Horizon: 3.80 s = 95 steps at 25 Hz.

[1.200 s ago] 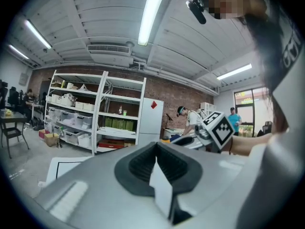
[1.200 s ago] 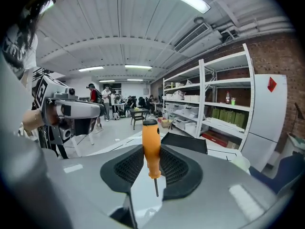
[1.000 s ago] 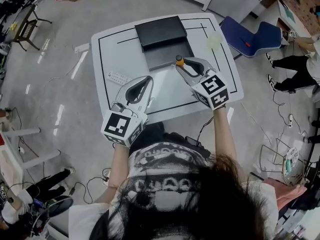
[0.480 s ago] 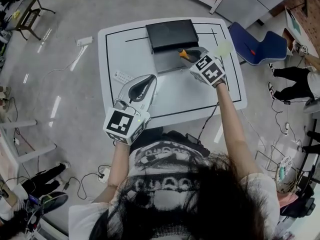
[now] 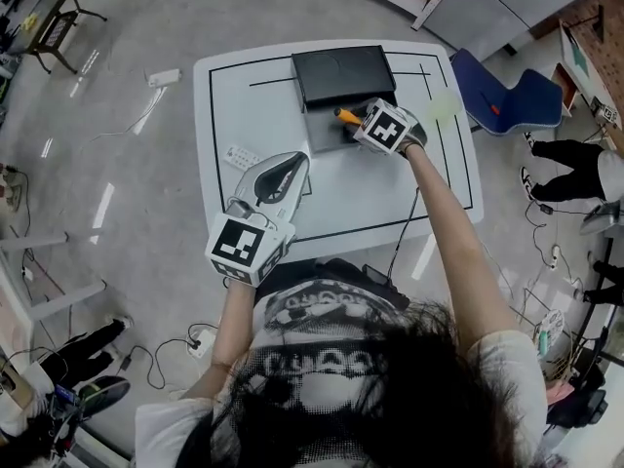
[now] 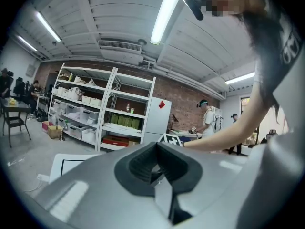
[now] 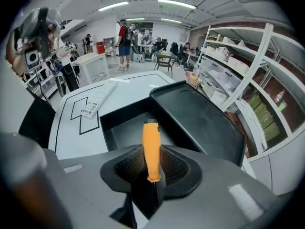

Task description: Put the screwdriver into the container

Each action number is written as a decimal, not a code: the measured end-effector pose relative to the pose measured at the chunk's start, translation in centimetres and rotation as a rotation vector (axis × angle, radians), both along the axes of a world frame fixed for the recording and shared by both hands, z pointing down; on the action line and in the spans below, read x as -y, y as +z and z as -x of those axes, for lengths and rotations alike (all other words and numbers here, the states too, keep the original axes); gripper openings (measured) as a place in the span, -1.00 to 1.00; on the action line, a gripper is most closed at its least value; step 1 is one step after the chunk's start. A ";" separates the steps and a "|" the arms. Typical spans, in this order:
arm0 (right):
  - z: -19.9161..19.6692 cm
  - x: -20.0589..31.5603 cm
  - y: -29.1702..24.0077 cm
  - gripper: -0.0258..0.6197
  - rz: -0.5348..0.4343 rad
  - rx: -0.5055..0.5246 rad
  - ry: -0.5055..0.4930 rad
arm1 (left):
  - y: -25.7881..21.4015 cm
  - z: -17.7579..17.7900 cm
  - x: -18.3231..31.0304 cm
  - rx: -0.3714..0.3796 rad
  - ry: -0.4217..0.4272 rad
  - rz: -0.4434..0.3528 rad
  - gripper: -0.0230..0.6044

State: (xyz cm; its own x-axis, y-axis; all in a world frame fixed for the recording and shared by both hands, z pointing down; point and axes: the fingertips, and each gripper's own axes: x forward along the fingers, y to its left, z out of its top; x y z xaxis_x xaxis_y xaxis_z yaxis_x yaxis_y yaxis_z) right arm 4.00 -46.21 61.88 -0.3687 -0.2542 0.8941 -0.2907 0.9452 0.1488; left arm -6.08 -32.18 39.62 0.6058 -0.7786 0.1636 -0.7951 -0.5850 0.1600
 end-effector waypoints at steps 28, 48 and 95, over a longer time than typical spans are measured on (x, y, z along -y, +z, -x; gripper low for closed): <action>-0.1 0.4 3.1 -0.44 0.094 0.046 0.159 | 1.7 2.3 1.1 -0.002 -0.007 0.042 -0.93; 1.4 -8.0 -11.6 -0.58 -0.085 0.571 0.315 | 1.1 1.5 -0.2 0.014 -0.046 0.046 -0.93; -15.4 -36.2 -19.6 -0.92 -0.100 0.909 0.183 | -0.7 -19.9 -23.9 0.120 -0.170 0.050 -0.93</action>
